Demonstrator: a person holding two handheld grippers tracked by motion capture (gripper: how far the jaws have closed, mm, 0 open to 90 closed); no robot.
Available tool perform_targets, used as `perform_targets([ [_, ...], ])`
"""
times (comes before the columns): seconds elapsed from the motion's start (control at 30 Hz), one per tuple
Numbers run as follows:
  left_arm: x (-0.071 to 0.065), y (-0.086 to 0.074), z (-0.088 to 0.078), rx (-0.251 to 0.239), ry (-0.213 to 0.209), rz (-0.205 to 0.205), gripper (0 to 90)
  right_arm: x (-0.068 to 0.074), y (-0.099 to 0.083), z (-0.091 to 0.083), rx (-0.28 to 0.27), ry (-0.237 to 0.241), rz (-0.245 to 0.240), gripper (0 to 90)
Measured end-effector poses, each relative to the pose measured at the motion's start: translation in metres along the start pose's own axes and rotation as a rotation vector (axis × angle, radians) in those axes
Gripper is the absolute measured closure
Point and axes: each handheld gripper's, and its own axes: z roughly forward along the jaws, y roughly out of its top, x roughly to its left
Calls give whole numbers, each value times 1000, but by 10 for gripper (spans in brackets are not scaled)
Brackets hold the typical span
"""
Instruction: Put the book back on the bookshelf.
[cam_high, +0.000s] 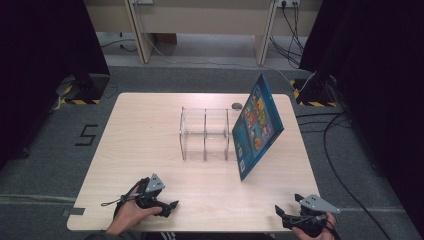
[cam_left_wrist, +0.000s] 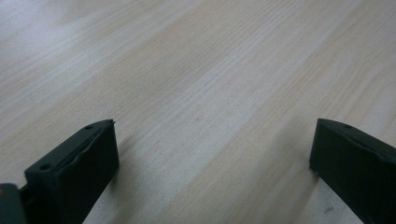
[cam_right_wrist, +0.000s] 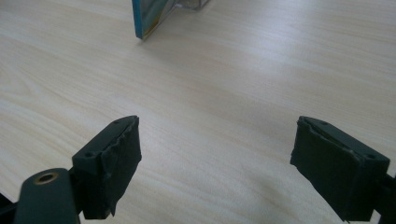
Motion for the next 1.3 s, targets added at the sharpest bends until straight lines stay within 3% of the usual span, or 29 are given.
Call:
perform_targets([
  [0.33,-2,-2,-2,9,-4,3,0,0,-6,-3,30,-15,-3,161],
  [0.57,-4,-3,-3,8,-5,3,0,3,-13,5,147,-21,-33,142],
  [1.3,-4,-3,-4,15,-8,7,0,2,-18,5,114,-13,-50,138],
])
